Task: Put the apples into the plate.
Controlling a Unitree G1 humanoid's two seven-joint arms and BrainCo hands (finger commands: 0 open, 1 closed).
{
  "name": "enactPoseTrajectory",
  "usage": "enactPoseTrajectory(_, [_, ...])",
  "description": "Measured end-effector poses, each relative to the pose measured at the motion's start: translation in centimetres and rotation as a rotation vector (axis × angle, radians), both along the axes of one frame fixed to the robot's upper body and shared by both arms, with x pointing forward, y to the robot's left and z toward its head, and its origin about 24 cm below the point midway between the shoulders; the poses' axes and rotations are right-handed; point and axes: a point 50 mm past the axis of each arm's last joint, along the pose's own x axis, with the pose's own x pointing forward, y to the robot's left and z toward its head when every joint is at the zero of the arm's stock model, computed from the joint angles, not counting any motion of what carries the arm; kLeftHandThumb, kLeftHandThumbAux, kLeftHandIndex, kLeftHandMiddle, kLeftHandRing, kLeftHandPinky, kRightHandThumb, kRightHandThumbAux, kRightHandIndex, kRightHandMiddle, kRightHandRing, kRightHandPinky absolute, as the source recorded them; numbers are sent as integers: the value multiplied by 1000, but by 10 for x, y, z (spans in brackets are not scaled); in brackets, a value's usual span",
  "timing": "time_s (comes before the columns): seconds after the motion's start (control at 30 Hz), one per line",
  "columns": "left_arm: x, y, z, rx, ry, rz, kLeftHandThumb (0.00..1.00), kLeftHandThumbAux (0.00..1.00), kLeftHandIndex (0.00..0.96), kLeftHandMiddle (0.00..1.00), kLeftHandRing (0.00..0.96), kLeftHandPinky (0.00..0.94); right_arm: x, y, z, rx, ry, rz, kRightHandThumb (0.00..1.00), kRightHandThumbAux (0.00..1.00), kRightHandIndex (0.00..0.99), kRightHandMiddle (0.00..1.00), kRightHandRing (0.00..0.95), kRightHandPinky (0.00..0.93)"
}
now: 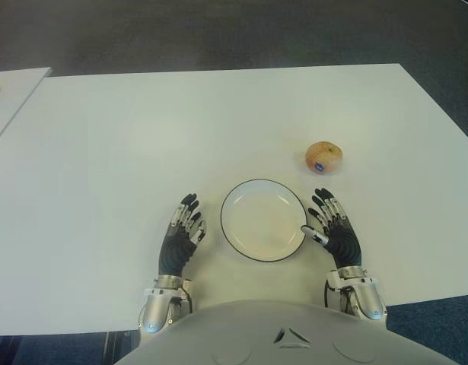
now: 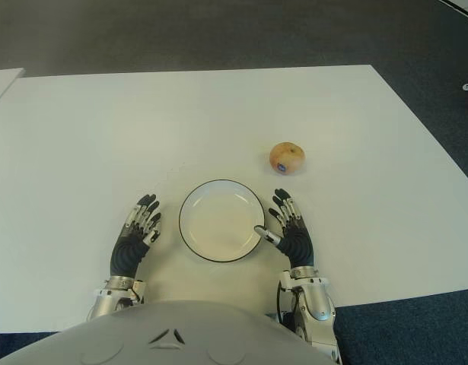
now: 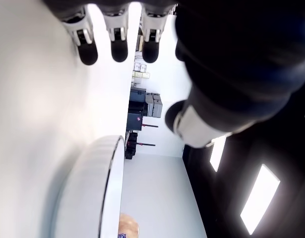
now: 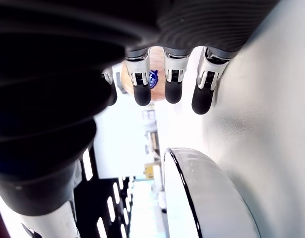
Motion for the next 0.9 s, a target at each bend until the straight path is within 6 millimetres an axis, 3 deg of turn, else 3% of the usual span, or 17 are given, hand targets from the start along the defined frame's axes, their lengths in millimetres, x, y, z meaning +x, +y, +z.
enactPoseTrajectory(0.23, [0,0,-1,0,-4,4,132,734,0,0,0,0,0,0,0,1,1,-1,48,828,0,0,0,0])
enactPoseTrajectory(0.9, [0,-1,0,0,12,5,71,782,0,0,0,0,-1,-1,0,10,2,-9,47,819,0,0,0,0])
